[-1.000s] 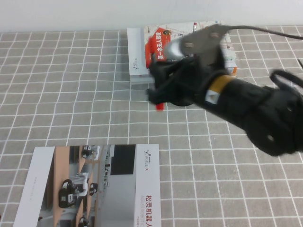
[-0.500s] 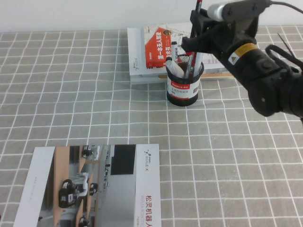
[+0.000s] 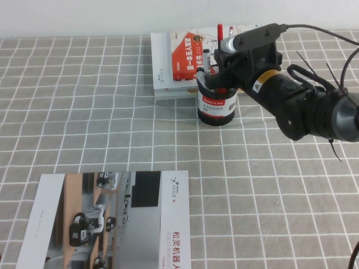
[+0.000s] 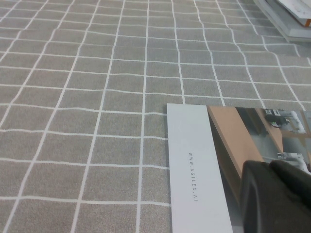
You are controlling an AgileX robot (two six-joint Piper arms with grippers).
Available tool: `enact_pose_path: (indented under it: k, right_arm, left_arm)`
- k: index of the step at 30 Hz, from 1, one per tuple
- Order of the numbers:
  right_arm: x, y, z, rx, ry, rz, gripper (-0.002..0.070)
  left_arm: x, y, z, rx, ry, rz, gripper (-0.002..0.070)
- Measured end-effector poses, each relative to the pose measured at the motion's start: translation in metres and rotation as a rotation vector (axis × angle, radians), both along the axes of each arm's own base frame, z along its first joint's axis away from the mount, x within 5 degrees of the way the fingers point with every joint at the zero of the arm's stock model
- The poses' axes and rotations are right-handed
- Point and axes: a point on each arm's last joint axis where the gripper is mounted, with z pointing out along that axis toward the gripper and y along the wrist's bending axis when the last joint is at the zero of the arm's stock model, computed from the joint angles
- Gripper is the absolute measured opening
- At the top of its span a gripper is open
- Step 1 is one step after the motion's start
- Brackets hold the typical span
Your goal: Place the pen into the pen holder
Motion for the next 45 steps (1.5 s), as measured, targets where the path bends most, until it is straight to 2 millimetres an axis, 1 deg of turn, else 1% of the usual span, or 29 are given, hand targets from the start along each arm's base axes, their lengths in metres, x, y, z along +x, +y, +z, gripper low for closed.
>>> enact_pose_path:
  k: [1,3,4,7,9,10,11,12,13,15,16,18,19,22,24,27,31,33,36,40,42,45]
  right_arm:
    - [0.0,0.0,-0.002,-0.007,0.009,-0.002,0.0125]
    - [0.001,-0.002,-0.003,-0.011,0.023,-0.009,0.0196]
    - [0.001,-0.002,-0.003,-0.012,0.029,-0.011,0.0219]
    - [0.002,-0.005,-0.006,-0.015,0.062,-0.028,0.0326]
    - [0.001,-0.006,-0.004,-0.02,0.087,-0.034,0.0356]
    - [-0.001,-0.007,-0.001,-0.022,0.1,-0.037,0.0355]
    - [-0.003,-0.009,0.006,-0.019,0.116,-0.044,0.0341]
    - [-0.006,-0.011,0.015,-0.016,0.135,-0.05,0.0308]
    - [-0.01,-0.013,0.022,-0.011,0.163,-0.058,0.0267]
    - [-0.021,-0.019,0.048,0.023,0.193,-0.073,0.0128]
    - [-0.026,-0.022,0.056,0.035,0.192,-0.075,0.0098]
    - [-0.048,-0.033,0.086,0.074,0.143,-0.075,0.0031]
    - [-0.058,-0.038,0.096,0.092,0.115,-0.076,0.0015]
    - [-0.101,-0.06,0.125,0.15,0.009,-0.076,-0.0003]
    - [-0.131,-0.076,0.135,0.175,-0.033,-0.076,-0.0008]
    - [-0.171,-0.095,0.142,0.19,-0.058,-0.072,-0.0012]
    - [-0.216,-0.116,0.146,0.194,-0.062,-0.062,-0.0012]
    - [-0.236,-0.126,0.148,0.198,-0.067,-0.057,-0.0012]
    - [-0.261,-0.137,0.15,0.204,-0.075,-0.049,-0.0012]
    - [-0.284,-0.148,0.149,0.206,-0.078,-0.041,-0.0012]
    - [-0.291,-0.151,0.146,0.202,-0.07,-0.039,-0.0012]
    - [-0.293,-0.152,0.144,0.196,-0.059,-0.038,-0.0012]
  left_arm:
    - [0.0,0.0,0.0,0.0,0.0,0.0,-0.0003]
    - [0.0,0.0,0.0,0.0,0.0,0.0,-0.0003]
    - [0.0,0.0,0.0,0.0,0.0,0.0,-0.0003]
    - [0.0,0.0,0.0,0.0,0.0,0.0,-0.0003]
    - [0.0,0.0,0.0,0.0,0.0,0.0,-0.0003]
    - [0.0,0.0,0.0,0.0,0.0,0.0,-0.0003]
    - [0.0,0.0,0.0,0.0,0.0,0.0,-0.0003]
    - [0.0,0.0,0.0,0.0,0.0,0.0,-0.0003]
    - [0.0,0.0,0.0,0.0,0.0,0.0,-0.0003]
    - [0.0,0.0,0.0,0.0,0.0,0.0,-0.0003]
    - [0.0,0.0,0.0,0.0,0.0,0.0,-0.0003]
    - [0.0,0.0,0.0,0.0,0.0,0.0,-0.0003]
    - [0.0,0.0,0.0,0.0,0.0,0.0,-0.0003]
    - [0.0,0.0,0.0,0.0,0.0,0.0,-0.0003]
    - [0.0,0.0,0.0,0.0,0.0,0.0,-0.0003]
    - [0.0,0.0,0.0,0.0,0.0,0.0,-0.0003]
    - [0.0,0.0,0.0,0.0,0.0,0.0,-0.0003]
    - [0.0,0.0,0.0,0.0,0.0,0.0,-0.0003]
    - [0.0,0.0,0.0,0.0,0.0,0.0,-0.0003]
    - [0.0,0.0,0.0,0.0,0.0,0.0,-0.0003]
    - [0.0,0.0,0.0,0.0,0.0,0.0,-0.0003]
    - [0.0,0.0,0.0,0.0,0.0,0.0,-0.0003]
